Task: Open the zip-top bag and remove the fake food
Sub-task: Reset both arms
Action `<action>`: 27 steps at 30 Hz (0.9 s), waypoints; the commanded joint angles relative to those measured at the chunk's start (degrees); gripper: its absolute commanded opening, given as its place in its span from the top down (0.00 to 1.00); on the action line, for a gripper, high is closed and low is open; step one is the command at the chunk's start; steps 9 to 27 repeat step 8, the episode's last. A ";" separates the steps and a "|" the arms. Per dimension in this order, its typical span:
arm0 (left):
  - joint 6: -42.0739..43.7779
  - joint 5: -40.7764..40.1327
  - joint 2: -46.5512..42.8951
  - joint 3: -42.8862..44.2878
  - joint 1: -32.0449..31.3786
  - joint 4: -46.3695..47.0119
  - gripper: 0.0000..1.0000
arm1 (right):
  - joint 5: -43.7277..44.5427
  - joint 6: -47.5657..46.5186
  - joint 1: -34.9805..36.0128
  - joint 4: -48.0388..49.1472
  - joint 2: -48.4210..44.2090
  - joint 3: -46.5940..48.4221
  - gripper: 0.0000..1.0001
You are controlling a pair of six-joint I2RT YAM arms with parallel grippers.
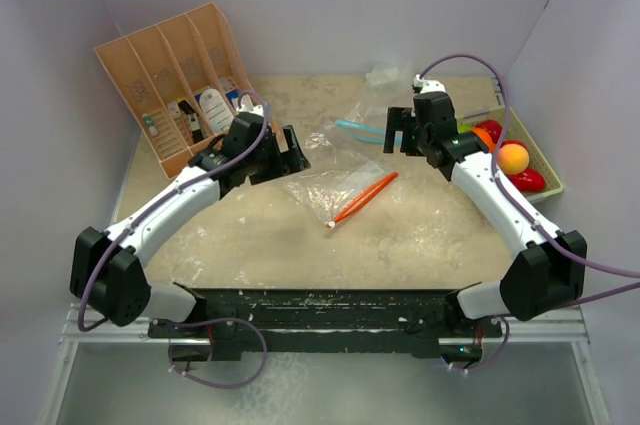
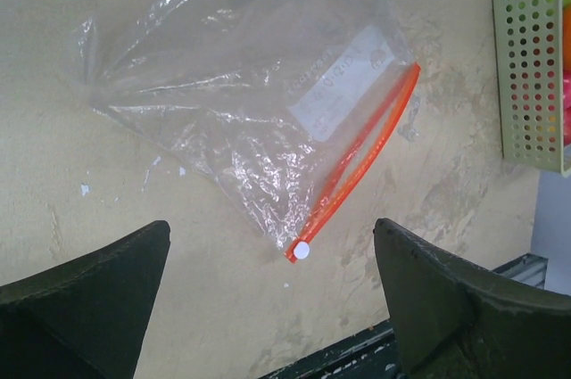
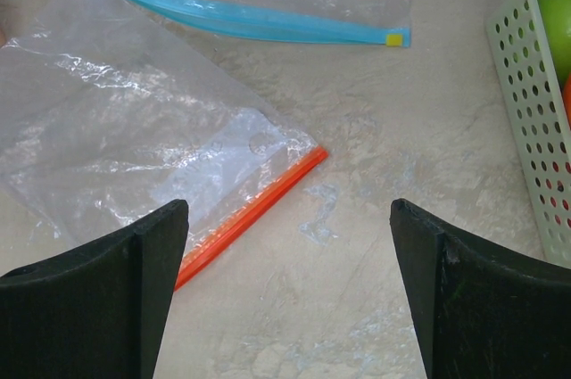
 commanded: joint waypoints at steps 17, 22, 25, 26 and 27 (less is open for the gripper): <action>-1.94 -0.66 5.09 4.76 0.27 -4.11 0.01 | 6.35 0.68 0.20 -0.37 -1.96 0.17 0.08; -1.94 -0.66 5.09 4.76 0.27 -4.11 0.01 | 6.35 0.68 0.20 -0.37 -1.96 0.17 0.08; -1.94 -0.66 5.09 4.76 0.27 -4.11 0.01 | 6.35 0.68 0.20 -0.37 -1.96 0.17 0.08; -1.94 -0.66 5.09 4.76 0.27 -4.11 0.01 | 6.35 0.68 0.20 -0.37 -1.96 0.17 0.08; -1.94 -0.66 5.09 4.76 0.27 -4.11 0.01 | 6.35 0.68 0.20 -0.37 -1.96 0.17 0.08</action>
